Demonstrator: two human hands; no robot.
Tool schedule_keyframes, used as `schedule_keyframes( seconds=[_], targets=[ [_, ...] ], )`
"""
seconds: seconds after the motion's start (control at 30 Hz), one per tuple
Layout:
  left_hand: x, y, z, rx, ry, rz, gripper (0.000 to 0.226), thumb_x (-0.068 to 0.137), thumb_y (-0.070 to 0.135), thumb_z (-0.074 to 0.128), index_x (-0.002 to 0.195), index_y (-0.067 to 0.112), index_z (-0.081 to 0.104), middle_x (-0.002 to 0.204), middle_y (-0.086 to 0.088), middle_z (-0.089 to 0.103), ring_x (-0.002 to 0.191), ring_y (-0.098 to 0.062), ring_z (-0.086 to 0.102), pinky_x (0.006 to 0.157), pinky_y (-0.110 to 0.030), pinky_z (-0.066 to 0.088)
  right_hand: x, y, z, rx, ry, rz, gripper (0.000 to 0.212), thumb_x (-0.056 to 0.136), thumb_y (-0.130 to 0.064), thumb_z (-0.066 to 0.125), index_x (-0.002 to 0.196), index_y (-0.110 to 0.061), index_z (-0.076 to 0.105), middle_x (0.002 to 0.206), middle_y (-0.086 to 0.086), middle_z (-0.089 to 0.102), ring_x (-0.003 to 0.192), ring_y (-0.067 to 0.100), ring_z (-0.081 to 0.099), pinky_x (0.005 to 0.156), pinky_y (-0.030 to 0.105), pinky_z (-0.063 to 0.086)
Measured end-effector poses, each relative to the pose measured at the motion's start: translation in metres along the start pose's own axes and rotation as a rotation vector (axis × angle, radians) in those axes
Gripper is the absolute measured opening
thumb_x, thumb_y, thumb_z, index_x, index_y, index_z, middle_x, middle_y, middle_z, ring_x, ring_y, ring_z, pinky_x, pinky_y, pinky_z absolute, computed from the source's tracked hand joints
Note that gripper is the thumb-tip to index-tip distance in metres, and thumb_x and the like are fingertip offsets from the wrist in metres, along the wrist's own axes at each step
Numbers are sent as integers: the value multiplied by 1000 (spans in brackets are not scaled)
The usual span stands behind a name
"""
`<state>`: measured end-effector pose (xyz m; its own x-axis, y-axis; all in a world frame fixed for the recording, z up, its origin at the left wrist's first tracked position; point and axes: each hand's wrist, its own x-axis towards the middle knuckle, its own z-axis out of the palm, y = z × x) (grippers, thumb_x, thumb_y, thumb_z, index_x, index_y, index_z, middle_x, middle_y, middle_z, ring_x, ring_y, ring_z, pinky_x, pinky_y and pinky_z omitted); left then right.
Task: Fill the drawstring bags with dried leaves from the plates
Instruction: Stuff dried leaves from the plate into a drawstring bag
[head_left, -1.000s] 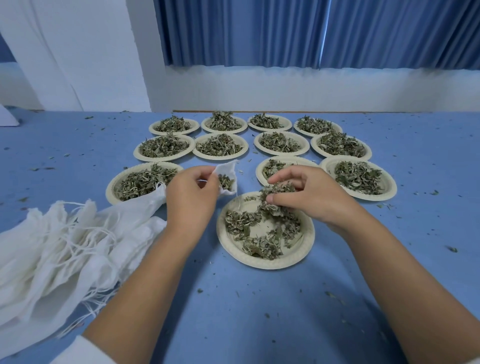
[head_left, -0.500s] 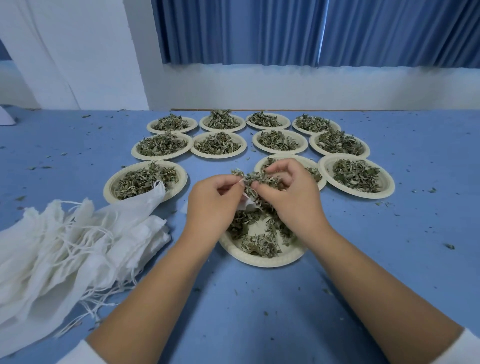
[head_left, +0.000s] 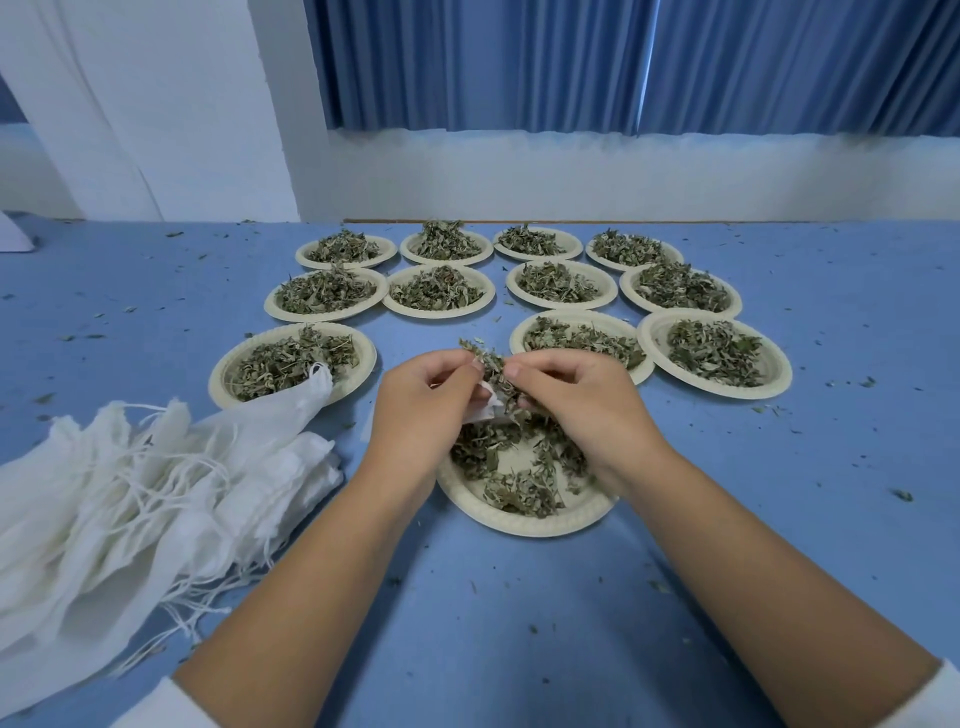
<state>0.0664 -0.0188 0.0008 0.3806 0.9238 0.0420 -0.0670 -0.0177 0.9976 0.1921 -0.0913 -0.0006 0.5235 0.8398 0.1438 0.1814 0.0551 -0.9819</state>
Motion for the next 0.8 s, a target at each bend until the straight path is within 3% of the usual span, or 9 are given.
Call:
schedule_keyframes(
  seconds=[0.1, 0.2, 0.3, 0.37, 0.43, 0.53, 0.67, 0.73, 0.8],
  targets=[
    [-1, 1, 2, 2, -37, 12, 13, 92, 8, 64, 86, 15, 73, 67, 5, 69, 69, -9, 68, 77, -29, 60, 2, 1, -1, 94, 31, 91, 18, 76, -18, 81, 93, -20, 74, 81, -6, 72, 67, 5, 63, 64, 18, 53],
    [-1, 2, 2, -8, -75, 21, 20, 92, 7, 64, 79, 19, 73, 67, 6, 69, 67, -7, 66, 75, -26, 59, 5, 0, -4, 147, 1, 277, 33, 75, -21, 82, 105, -16, 70, 95, 0, 73, 81, 10, 67, 72, 27, 55],
    [0, 4, 1, -31, -131, -1, 17, 92, 6, 64, 82, 14, 74, 70, 4, 68, 69, -7, 65, 76, -24, 58, 6, -3, -7, 300, -149, 355, 19, 81, -12, 75, 98, -6, 72, 96, 8, 74, 85, 16, 69, 77, 30, 56],
    [0, 4, 1, 2, -129, 14, 13, 92, 7, 64, 85, 12, 74, 70, 2, 69, 70, -11, 66, 76, -25, 58, 8, -3, -6, 308, -128, 304, 10, 82, -7, 72, 92, -4, 73, 89, 9, 74, 80, 17, 68, 73, 26, 56],
    [-3, 3, 2, 112, -89, 107, 17, 91, 9, 65, 82, 19, 74, 72, 3, 72, 72, -15, 69, 73, -26, 58, 7, -4, -4, 220, -46, 254, 4, 81, -4, 72, 83, -6, 72, 78, 6, 72, 69, 14, 65, 62, 21, 54],
    [-10, -1, 6, 426, -89, 403, 12, 91, 11, 65, 89, 19, 75, 88, 3, 69, 84, -14, 66, 84, -27, 51, 6, 0, 0, -45, 70, 175, 12, 78, -3, 74, 74, -11, 65, 62, -1, 64, 55, 9, 58, 52, 21, 50],
    [-16, -6, 11, 627, -102, 585, 16, 91, 12, 64, 101, 15, 76, 94, 3, 64, 84, -10, 60, 80, -17, 44, 7, 7, 3, -319, 116, 62, 11, 76, -1, 71, 75, -8, 63, 64, 1, 59, 60, 12, 53, 57, 28, 44],
    [-13, -6, 8, 606, -24, 523, 16, 91, 14, 64, 102, 18, 76, 95, 5, 64, 85, -8, 61, 82, -14, 43, 7, 6, 1, -167, 54, 140, 12, 77, -5, 77, 84, -5, 67, 69, 0, 66, 61, 8, 61, 57, 21, 50],
    [-7, -5, 3, 516, 18, 387, 14, 92, 17, 65, 101, 21, 75, 98, 5, 68, 88, -11, 65, 90, -24, 49, 8, 1, -4, 95, -70, 278, 17, 76, -6, 80, 90, -3, 70, 81, 4, 73, 73, 8, 70, 66, 18, 56]
  ],
)
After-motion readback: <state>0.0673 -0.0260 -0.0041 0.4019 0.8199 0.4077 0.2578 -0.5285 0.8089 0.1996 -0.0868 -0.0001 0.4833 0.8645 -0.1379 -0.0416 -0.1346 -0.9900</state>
